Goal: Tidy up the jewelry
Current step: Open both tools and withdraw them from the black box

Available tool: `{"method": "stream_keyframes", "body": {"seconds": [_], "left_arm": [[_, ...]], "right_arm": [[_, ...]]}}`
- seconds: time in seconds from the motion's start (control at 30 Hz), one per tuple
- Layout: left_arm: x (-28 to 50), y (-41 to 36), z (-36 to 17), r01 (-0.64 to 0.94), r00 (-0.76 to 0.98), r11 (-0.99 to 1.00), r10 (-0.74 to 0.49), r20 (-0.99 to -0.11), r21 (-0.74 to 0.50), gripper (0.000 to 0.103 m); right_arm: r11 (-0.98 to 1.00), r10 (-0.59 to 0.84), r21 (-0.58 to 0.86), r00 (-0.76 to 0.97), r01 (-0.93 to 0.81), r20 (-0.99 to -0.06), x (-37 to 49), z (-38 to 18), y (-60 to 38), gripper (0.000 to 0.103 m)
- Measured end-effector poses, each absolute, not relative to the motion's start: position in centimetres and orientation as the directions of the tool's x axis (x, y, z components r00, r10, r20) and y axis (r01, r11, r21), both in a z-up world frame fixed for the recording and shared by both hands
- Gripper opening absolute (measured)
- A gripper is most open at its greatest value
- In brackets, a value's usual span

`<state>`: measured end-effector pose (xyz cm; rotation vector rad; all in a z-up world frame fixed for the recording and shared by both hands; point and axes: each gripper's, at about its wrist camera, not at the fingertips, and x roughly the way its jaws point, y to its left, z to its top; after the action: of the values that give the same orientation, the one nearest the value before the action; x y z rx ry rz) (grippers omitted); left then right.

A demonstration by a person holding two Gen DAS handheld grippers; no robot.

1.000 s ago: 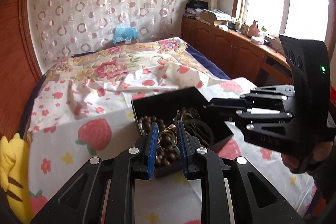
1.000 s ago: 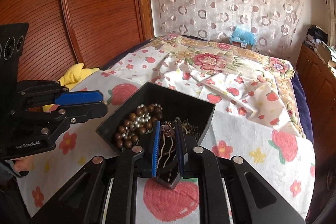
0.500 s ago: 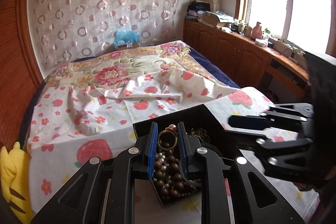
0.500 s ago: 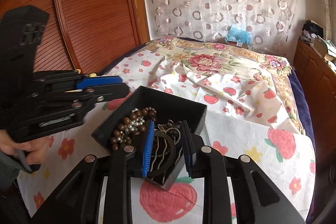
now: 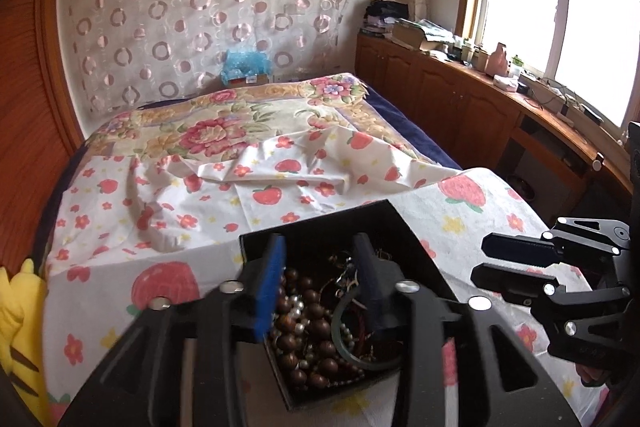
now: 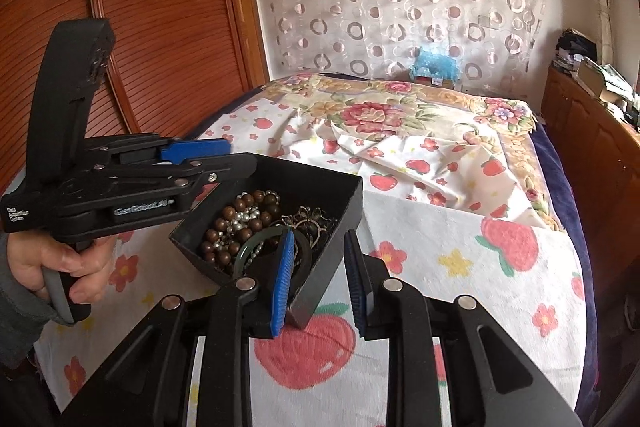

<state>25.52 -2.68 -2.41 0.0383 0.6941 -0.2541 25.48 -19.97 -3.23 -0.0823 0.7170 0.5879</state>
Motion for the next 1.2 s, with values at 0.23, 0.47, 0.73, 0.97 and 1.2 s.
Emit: {"method": "stream_keyframes", "body": {"seconds": [0.23,0.47,0.73,0.97,1.2], "left_arm": [[21.6,-0.9,-1.8,0.178,0.763,0.982,-0.181,-0.621,-0.067,0.074],[16.8,0.4,-1.1,0.104,0.798,0.994,-0.106,-0.594,-0.038,0.094],[12.0,0.5,-0.9,0.056,0.813,0.998,-0.041,-0.581,0.008,0.095],[8.0,1.0,0.6,0.015,0.848,1.000,-0.003,-0.529,0.019,0.095],[4.9,1.2,1.9,0.011,0.866,1.000,-0.011,-0.500,-0.003,0.095]], "right_arm": [[0.851,0.457,0.105,0.630,-0.514,-0.628,23.0,-2.7,-20.3,0.028],[0.870,0.444,0.108,0.669,-0.482,-0.596,20.0,-2.5,-20.7,0.052],[0.897,0.412,0.108,0.724,-0.428,-0.552,16.2,-1.9,-21.2,0.089],[0.911,0.394,0.097,0.780,-0.400,-0.486,12.5,0.5,-22.3,0.100],[0.920,0.380,0.091,0.814,-0.380,-0.440,9.7,2.3,-23.3,0.100]]}}
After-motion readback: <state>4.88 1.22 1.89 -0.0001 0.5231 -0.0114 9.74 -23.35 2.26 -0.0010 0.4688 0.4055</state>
